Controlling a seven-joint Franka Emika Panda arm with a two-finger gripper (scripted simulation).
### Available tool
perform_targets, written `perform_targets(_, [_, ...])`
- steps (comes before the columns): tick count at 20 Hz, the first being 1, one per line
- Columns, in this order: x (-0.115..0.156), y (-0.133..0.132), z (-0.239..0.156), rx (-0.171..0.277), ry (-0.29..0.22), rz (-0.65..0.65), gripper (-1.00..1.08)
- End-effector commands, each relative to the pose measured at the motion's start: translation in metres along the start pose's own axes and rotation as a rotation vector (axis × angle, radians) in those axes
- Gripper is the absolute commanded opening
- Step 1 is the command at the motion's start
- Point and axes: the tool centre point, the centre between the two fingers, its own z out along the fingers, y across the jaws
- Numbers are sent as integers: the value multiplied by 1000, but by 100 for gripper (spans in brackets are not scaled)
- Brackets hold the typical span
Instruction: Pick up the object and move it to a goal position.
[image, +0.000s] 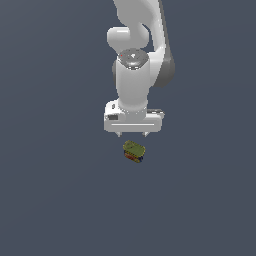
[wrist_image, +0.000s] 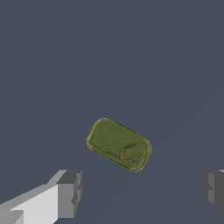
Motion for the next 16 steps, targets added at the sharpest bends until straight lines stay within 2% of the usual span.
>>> perform_targets(1, [0,0,0,0,0,0,100])
perform_targets(10, [-10,-24,10,-4,-29,-49,100])
perform_targets(16, [-10,-25,10,-4,-30,-55,100])
